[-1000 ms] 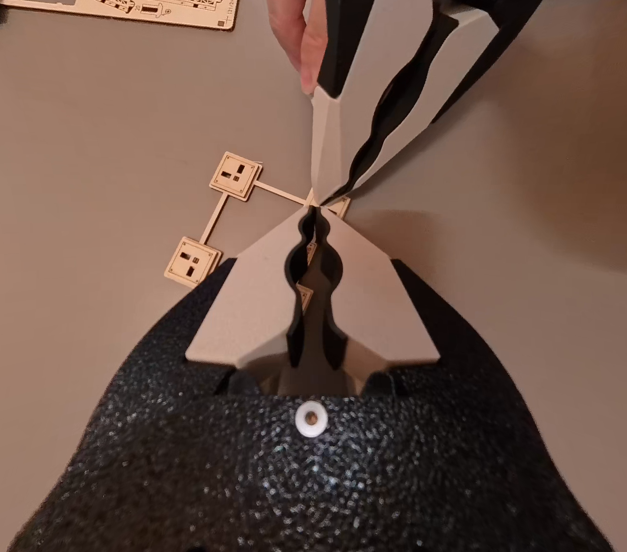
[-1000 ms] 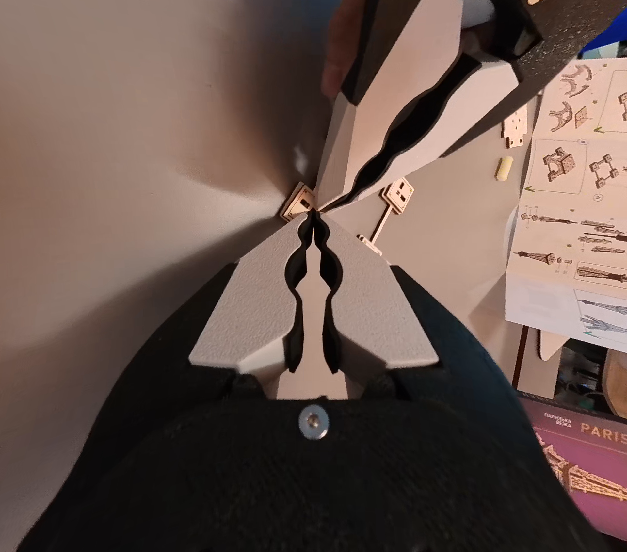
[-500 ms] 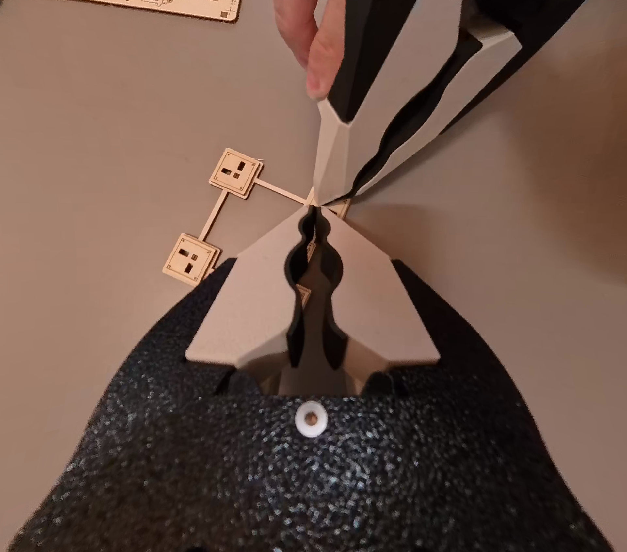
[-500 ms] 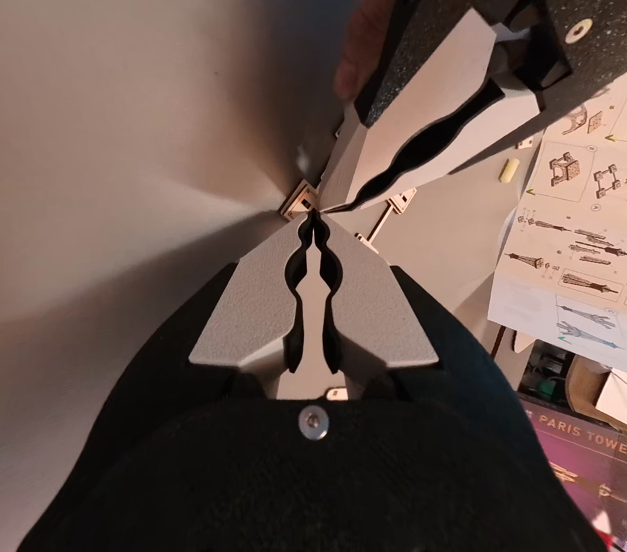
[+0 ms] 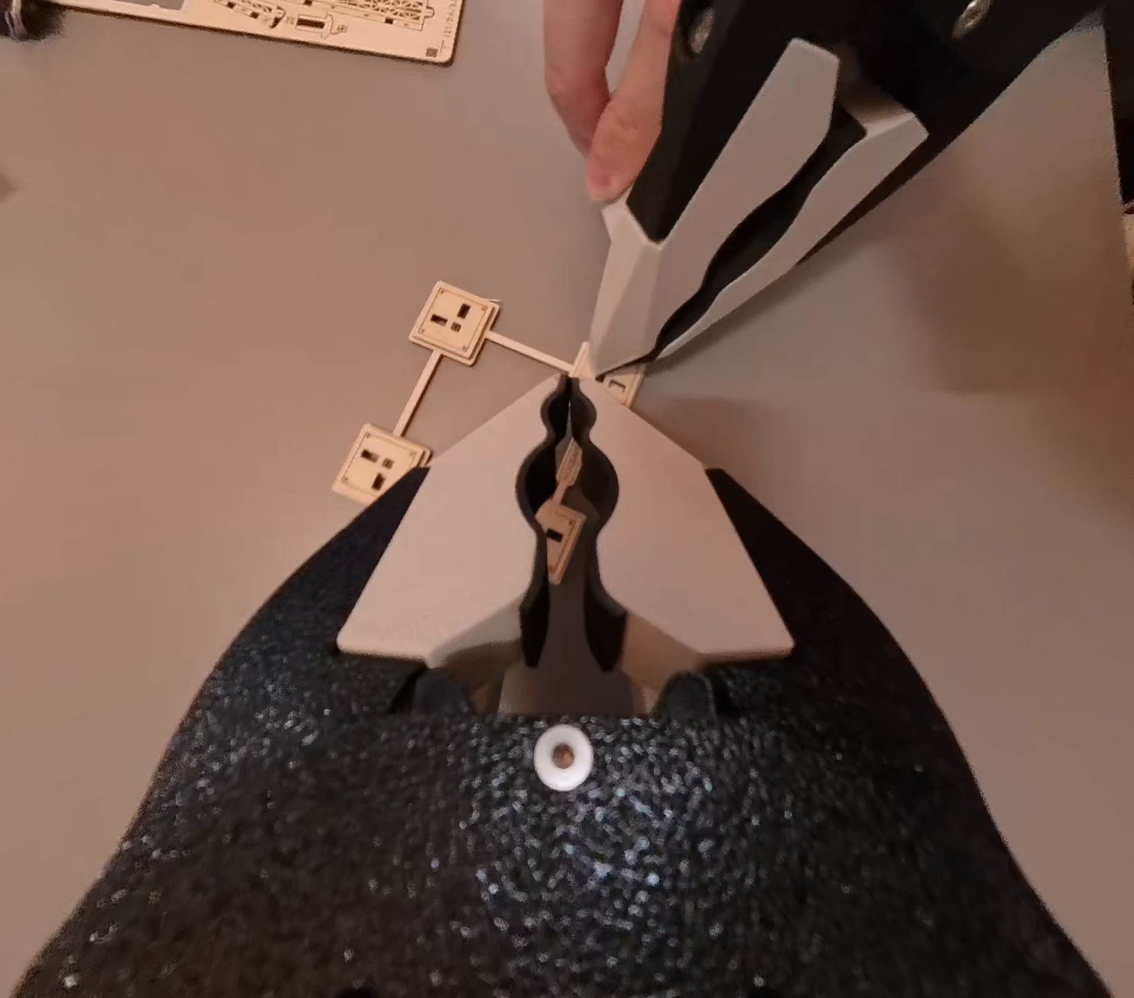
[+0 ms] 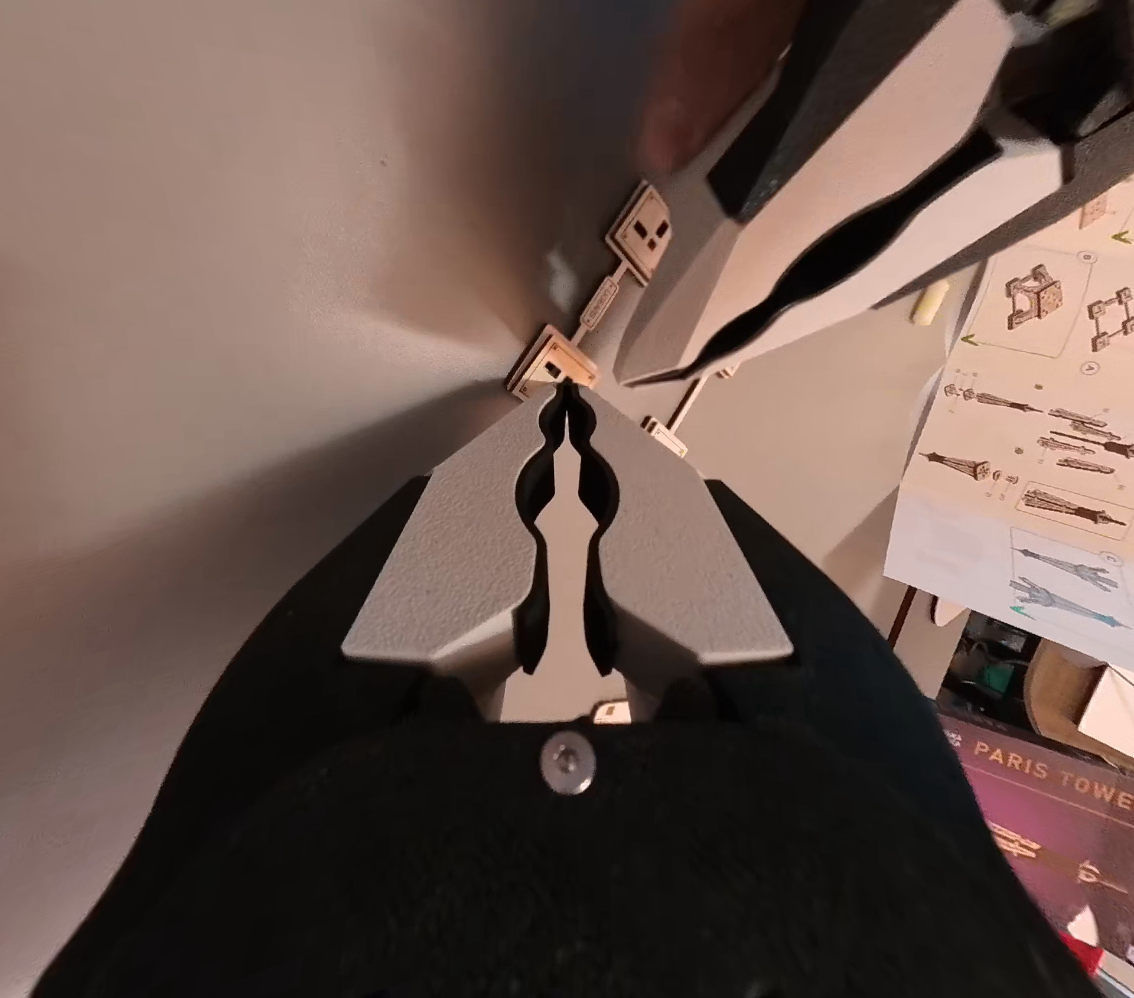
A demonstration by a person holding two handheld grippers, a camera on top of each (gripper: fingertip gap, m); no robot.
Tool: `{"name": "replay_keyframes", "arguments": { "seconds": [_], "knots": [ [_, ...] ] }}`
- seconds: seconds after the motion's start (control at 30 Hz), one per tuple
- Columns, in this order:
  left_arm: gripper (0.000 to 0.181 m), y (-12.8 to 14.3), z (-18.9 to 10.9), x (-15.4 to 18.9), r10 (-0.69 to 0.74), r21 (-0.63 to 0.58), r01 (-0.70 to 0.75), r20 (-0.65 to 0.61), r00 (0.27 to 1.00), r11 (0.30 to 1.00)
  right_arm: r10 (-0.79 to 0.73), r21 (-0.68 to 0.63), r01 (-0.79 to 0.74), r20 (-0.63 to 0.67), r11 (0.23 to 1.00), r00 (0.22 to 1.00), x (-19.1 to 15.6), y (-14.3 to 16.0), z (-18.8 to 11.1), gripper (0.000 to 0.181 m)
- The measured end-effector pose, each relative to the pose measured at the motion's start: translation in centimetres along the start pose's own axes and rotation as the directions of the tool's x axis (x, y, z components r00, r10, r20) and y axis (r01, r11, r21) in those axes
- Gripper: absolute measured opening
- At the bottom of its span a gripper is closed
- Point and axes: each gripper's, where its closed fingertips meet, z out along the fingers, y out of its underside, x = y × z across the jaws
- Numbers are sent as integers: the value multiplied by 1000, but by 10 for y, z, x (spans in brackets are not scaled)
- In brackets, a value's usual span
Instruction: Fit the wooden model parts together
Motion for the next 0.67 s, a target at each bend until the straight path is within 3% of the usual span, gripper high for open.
{"name": "replay_keyframes", "arguments": {
  "seconds": [0.03,0.17,0.4,0.67],
  "knots": [
    [0,2,-2,-3,5,-14,-5,15,1000,1000,3,0,-3,-6,1000,1000,1,0,0,0],
    [0,2,-5,-4,81,-55,-79,36,996,995,13,-3,-14,-7,1000,1000,1,0,0,0],
    [0,9,6,5,177,-127,-180,-38,984,975,-14,-48,15,26,999,1000,1,0,0,0],
    [0,2,5,6,209,-101,-208,-6,978,973,-3,-45,5,39,999,999,0,-1,1,0]
  ]
}}
